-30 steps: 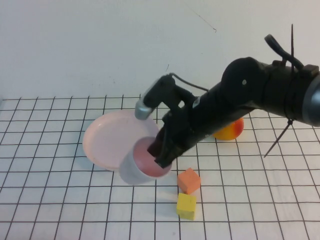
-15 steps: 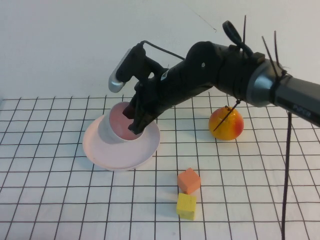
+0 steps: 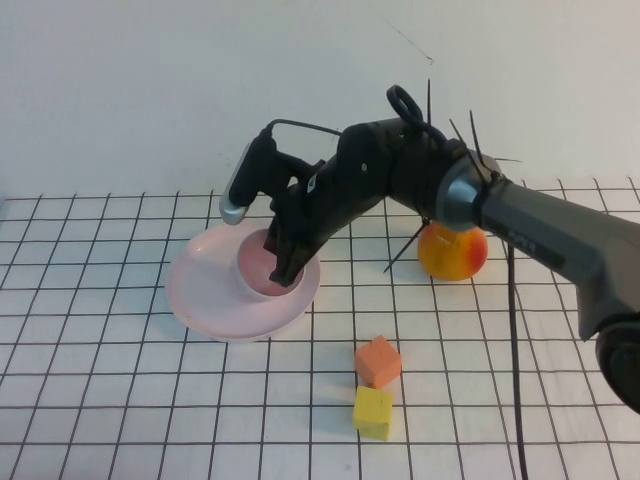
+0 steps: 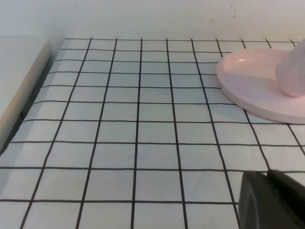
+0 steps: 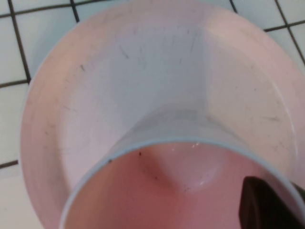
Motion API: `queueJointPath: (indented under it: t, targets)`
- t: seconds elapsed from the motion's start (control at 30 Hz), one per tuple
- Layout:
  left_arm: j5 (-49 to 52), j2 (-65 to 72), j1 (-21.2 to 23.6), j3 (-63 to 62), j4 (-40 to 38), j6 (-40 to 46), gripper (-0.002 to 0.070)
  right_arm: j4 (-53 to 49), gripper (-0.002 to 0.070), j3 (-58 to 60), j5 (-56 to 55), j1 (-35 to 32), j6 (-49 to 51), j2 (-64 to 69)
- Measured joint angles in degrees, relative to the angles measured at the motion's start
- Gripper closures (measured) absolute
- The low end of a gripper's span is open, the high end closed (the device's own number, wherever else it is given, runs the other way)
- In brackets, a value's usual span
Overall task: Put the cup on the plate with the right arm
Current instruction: Place the cup on the plate
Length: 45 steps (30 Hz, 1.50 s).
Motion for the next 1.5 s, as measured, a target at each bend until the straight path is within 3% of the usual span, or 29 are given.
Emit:
queueJointPath:
  t: [0.13, 0.37, 0.47, 1.5]
  targets:
    - [0.00, 0.00, 0.00, 0.00, 0.00, 0.00, 0.0678, -0.12, 0.0636, -0.26, -0.01, 0.00, 0.28, 0.50]
    - [0.00, 0.00, 0.00, 0.00, 0.00, 0.00, 0.0678, -0.20, 0.0454, -0.26, -0.89, 0.00, 0.73, 0.50]
    - [0.00, 0.00, 0.00, 0.00, 0.00, 0.00, 0.0678, -0.20, 0.0421, -0.26, -1.17, 0.00, 0.73, 0.50]
    - [0.00, 0.00, 0.00, 0.00, 0.00, 0.00, 0.0678, 0.05, 0.0408, -5.01, -1.27, 0.00, 1.07, -2.87]
